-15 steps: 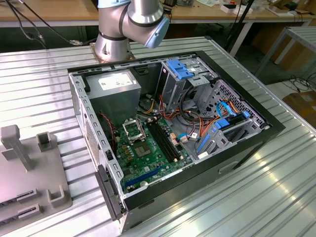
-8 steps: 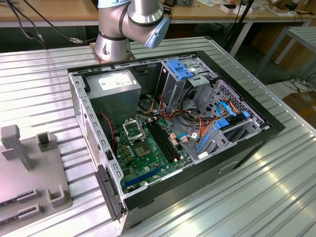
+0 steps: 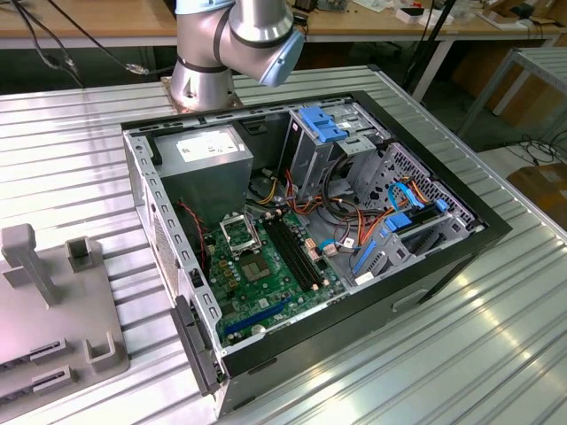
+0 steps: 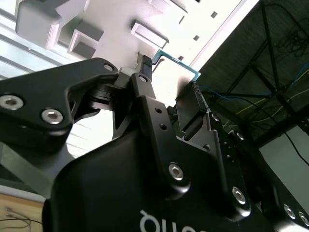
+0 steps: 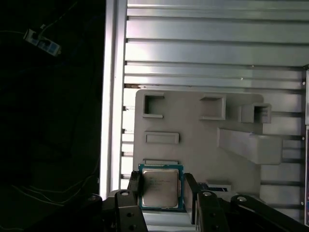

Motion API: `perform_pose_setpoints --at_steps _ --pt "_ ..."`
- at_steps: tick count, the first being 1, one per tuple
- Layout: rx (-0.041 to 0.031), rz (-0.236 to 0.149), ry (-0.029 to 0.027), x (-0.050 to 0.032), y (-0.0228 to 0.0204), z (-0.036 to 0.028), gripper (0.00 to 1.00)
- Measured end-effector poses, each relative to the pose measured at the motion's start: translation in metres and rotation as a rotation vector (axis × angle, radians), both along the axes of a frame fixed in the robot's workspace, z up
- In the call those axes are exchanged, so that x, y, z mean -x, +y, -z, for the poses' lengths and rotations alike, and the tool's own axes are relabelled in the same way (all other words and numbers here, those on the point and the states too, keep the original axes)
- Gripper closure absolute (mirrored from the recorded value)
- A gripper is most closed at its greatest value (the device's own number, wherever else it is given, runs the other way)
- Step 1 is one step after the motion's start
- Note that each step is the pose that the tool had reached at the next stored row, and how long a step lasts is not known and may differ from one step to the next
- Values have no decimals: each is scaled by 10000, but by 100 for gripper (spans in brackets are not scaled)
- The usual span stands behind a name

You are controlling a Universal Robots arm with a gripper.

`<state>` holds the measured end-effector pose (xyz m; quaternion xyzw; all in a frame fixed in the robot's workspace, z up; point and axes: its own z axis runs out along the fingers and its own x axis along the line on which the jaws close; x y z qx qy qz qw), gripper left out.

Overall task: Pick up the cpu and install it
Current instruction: 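Pick up the cpu and move it towards the insertion slot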

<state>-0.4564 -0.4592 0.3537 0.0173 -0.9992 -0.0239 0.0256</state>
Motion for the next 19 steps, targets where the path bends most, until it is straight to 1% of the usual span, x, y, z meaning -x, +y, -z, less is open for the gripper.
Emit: perform_pose_setpoints --at_steps 4,7,11,19 --pt "0 0 17 0 0 -44 55" --pt "-1 0 29 0 0 -95 55" --pt "0 0 39 0 0 -144 55" --pt "0 0 63 0 0 -277 55"
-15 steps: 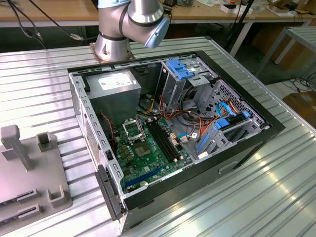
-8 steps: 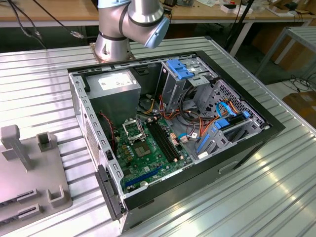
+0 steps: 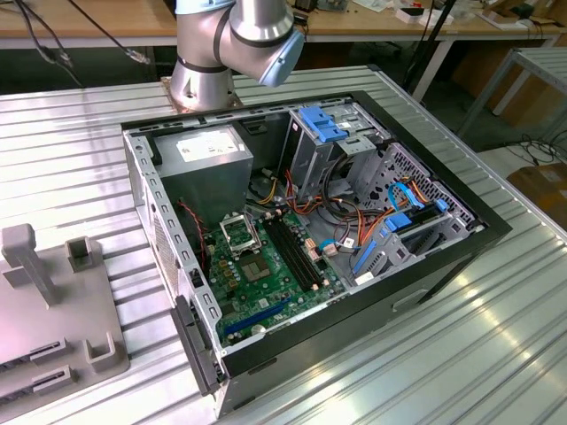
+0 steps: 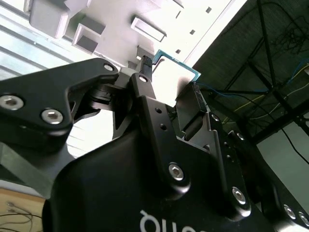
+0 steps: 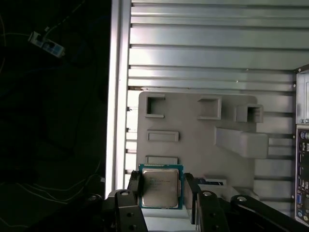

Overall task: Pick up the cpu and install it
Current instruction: 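Pick up the cpu and move it towards the insertion slot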

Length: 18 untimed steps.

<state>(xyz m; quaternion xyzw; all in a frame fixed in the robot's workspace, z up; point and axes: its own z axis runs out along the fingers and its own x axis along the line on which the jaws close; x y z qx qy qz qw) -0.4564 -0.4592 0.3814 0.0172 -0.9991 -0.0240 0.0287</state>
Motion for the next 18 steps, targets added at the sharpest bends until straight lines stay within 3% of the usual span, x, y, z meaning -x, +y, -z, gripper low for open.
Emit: perform_pose_setpoints --at_steps 10,18 --pt "0 0 44 0 0 -176 55" --pt "1 0 58 0 0 -215 55"
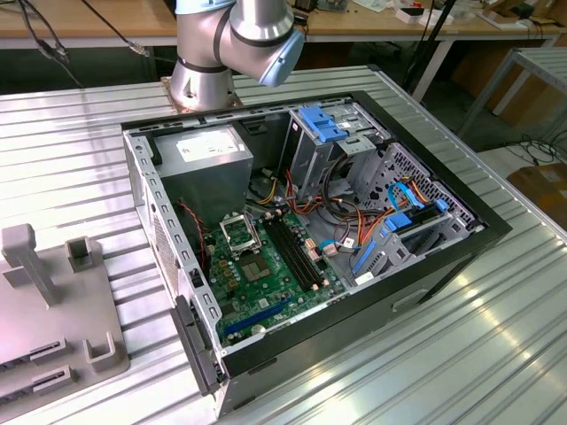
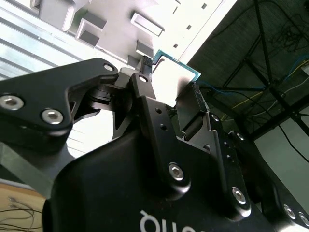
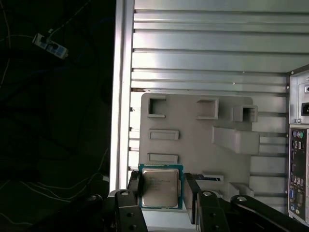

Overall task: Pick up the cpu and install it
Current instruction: 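Pick up the cpu and move it towards the insertion slot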

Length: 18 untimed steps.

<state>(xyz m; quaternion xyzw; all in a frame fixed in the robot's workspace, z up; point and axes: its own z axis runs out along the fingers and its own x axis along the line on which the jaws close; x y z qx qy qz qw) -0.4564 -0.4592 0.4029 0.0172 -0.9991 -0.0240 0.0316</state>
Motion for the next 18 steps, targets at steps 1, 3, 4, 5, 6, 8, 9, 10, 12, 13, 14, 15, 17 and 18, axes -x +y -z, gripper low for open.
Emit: perform_pose_setpoints --at_steps 1,3,4,5,6,8,9,10,12,13,14,15,17,18 --pt "-1 0 -1 0 0 0 55" --pt "-1 -1 -1 -15 0 -1 55" --pt "0 -1 0 -41 0 -2 55" --pt "-1 0 -1 -49 0 -1 55" --pt "-1 0 -1 -53 0 -1 55" --pt "-1 0 -1 -62 0 -1 55" --pt "-1 0 -1 -66 0 -1 55" --pt "-1 0 -1 -73 0 -1 55" --pt "0 0 -1 -85 0 -1 55" --pt "0 0 0 -93 0 -2 55" --pt "-1 0 -1 -98 0 -1 55" --pt "-1 -1 -1 -104 0 -1 55" --pt "-1 -1 -1 -114 0 -1 55" --pt "0 0 0 -119 0 -2 55"
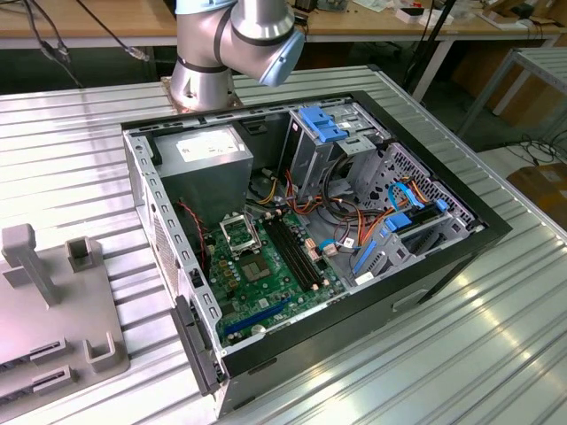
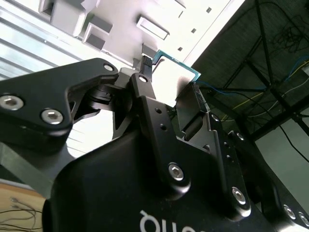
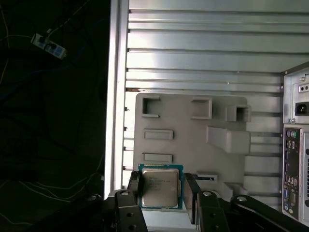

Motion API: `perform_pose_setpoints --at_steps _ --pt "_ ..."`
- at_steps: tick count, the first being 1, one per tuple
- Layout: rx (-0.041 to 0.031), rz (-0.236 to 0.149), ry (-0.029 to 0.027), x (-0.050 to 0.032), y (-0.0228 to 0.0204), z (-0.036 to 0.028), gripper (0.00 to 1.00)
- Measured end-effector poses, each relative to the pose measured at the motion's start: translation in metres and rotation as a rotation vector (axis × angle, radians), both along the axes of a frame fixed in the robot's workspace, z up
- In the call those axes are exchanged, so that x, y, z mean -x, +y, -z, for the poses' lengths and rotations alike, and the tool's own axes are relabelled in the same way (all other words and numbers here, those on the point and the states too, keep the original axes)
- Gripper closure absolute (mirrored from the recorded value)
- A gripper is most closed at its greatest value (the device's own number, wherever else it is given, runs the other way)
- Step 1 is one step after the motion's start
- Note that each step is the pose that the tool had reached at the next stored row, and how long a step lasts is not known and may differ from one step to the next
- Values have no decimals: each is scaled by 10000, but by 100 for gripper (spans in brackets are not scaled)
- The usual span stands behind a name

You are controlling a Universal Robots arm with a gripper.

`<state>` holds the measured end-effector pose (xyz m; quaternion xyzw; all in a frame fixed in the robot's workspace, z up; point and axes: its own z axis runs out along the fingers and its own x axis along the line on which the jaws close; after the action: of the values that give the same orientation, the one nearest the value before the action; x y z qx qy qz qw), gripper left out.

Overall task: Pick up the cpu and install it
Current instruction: 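Pick up the cpu and move it towards the insertion slot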

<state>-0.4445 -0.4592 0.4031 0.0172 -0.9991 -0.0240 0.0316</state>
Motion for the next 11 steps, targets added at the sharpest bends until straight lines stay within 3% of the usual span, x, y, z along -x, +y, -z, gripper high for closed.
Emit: perform_pose_setpoints --at_steps 11 --pt "0 -1 0 -71 0 0 55"
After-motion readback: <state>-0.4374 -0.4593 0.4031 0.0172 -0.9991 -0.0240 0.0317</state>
